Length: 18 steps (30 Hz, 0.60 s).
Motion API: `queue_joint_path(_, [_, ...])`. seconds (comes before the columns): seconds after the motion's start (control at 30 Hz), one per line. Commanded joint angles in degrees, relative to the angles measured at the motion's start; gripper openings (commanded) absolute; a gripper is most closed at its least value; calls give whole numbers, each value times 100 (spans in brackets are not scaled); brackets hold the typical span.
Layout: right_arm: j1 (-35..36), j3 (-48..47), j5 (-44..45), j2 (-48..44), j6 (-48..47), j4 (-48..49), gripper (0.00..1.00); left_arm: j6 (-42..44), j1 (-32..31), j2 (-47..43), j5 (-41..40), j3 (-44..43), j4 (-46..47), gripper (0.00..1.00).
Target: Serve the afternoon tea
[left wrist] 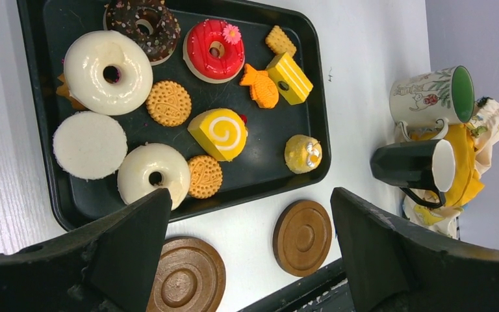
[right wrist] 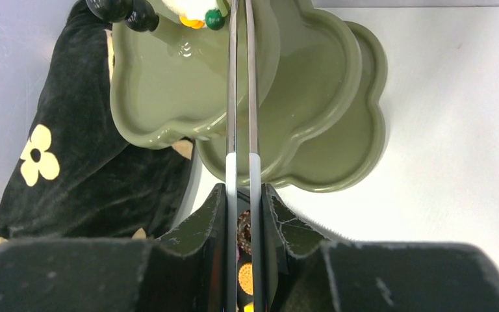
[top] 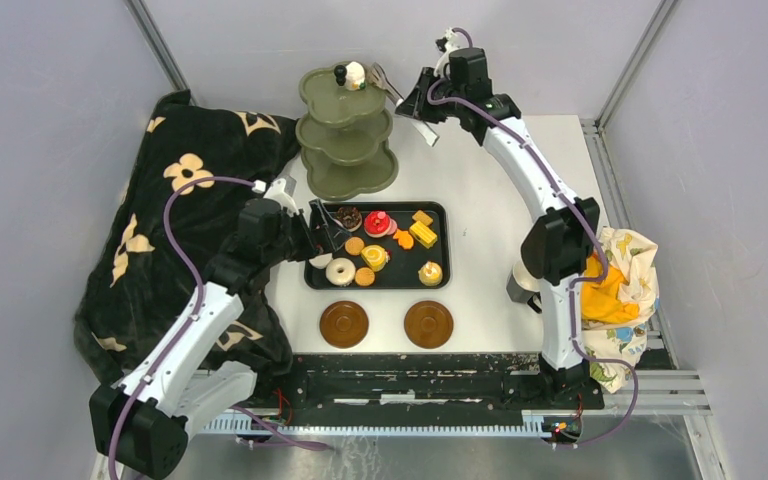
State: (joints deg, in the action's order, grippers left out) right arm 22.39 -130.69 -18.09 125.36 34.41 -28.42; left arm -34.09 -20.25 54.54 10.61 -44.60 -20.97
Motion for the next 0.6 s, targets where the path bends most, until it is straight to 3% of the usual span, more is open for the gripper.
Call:
queue_joint_path(0.0, [-53,313,384,-1116,-273,216,1,70,26,-259,-9,-146,-20,99])
queue_joint_path(0.2, [-95,2688,1036,-3136,-843,345,1,-1,30,-535,-228,-226,-351,99])
queue_joint_path(0.4, [-66,4828,1084,-4788,-1117,-256,3,26,43,-802,-631,-276,-826,99])
queue_joint_path(0.57, [147,6029,1047,-5614,-1279,-1062,10,-152,34,-898,-1009,-340,-1080,99])
